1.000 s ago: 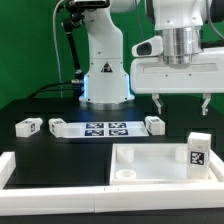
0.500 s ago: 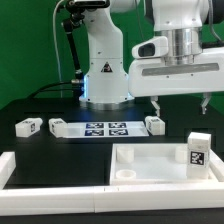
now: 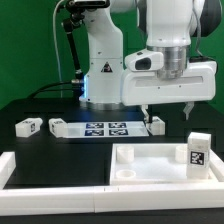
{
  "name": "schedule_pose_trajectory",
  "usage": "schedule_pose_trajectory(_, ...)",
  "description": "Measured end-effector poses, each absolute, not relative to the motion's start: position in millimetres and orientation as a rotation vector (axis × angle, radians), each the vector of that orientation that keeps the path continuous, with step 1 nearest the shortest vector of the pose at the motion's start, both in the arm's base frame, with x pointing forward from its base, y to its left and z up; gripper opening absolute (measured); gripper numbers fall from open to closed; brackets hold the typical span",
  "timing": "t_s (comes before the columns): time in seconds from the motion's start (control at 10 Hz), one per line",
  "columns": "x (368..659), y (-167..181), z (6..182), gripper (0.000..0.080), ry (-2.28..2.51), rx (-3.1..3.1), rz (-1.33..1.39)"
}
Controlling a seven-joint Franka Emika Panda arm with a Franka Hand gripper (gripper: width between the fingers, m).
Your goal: Assemble square table
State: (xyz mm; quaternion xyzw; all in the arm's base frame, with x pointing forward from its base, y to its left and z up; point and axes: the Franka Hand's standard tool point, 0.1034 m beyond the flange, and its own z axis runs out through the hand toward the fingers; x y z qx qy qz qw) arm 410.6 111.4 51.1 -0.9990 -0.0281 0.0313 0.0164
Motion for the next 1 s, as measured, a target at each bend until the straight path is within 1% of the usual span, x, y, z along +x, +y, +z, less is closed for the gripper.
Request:
schedule_pose_trajectory(0.2, 410, 110, 50.4, 0.0649, -0.085, -3.107, 0.099)
schedule_pose_trajectory(0.3, 391, 104, 48.2, 0.0649, -0.072, -3.059, 0.356)
schedule_pose_trajectory(0.4, 385, 101, 49.8, 0.0649, -0.051, -3.019, 0.491)
schedule_pose_trajectory(0.5, 370, 100, 49.5, 0.0649, -0.034, -2.966, 0.674)
schedule_pose_trajectory(0.6, 364, 104, 43.5, 0.0649, -0.014, -2.942, 0.806)
schedule_pose_trajectory(0.8, 365, 102, 42.5, 0.0649, -0.014, -2.884, 0.997)
schedule_pose_trajectory(0.9, 366, 101, 40.8, 0.0649, -0.005, -2.868, 1.043)
schedule_pose_trajectory(1.0, 361, 100, 41.3, 0.0649, 0.000, -2.828, 1.142)
